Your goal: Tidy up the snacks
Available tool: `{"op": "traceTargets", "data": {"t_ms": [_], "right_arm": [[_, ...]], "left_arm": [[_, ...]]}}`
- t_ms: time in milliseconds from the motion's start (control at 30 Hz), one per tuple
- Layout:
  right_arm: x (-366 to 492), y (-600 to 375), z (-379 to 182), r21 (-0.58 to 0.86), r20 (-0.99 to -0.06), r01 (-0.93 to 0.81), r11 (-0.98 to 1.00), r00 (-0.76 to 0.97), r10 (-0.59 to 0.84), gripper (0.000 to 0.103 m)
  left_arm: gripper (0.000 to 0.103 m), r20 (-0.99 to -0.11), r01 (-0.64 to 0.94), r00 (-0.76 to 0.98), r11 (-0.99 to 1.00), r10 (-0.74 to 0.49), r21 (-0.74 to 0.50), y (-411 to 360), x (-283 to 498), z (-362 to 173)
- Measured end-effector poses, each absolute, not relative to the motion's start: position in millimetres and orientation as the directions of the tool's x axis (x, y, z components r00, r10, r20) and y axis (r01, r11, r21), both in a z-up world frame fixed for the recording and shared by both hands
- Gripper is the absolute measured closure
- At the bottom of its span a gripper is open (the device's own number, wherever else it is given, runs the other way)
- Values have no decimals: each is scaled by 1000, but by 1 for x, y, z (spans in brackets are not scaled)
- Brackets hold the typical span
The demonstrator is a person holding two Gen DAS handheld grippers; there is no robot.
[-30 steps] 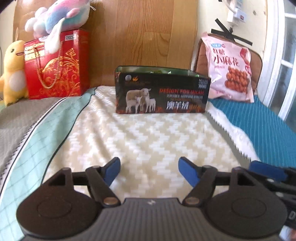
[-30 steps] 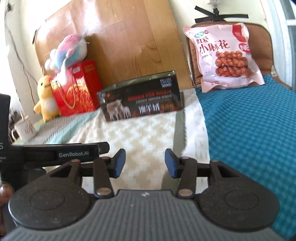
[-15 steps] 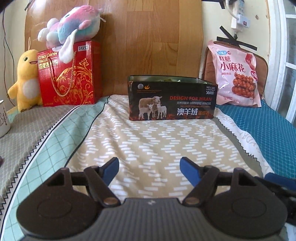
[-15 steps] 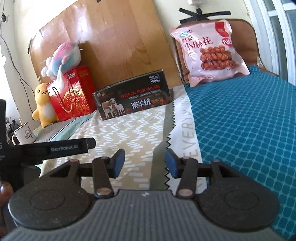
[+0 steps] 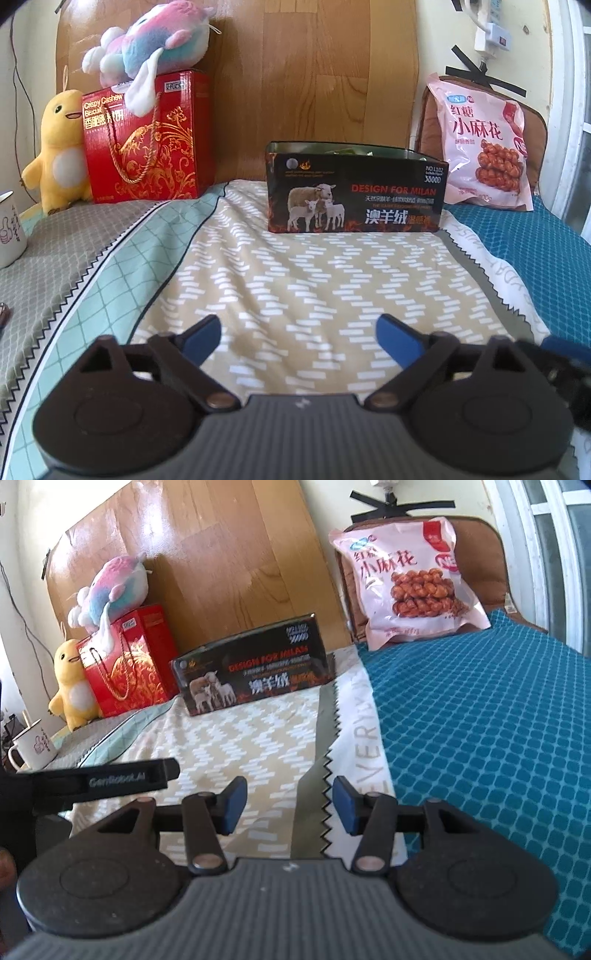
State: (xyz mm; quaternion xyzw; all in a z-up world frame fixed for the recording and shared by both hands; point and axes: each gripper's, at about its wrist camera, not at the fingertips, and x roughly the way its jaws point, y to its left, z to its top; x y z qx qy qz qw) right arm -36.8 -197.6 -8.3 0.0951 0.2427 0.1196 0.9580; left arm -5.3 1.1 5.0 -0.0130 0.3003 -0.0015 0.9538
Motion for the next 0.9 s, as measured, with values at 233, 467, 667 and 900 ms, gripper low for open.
{"op": "traceTargets", "data": {"t_ms": [233, 467, 667, 900], "right_arm": [[-17, -211, -4, 151, -417, -163, 975, 884, 212, 46], [-10, -225, -9, 264, -444, -169, 950, 853, 275, 44], [-9, -223, -9, 278, -444, -194, 941, 843, 305, 41], [-10, -225, -10, 294, -436, -198, 935, 843, 315, 41]], "left_arm": [[0, -572, -20, 820, 1000, 21, 8, -2, -5, 6], [0, -587, -54, 807, 998, 65, 37, -3, -1, 4], [0, -589, -84, 801, 994, 107, 66, -5, 1, 4], [0, -585, -87, 803, 993, 118, 81, -6, 1, 5]]}}
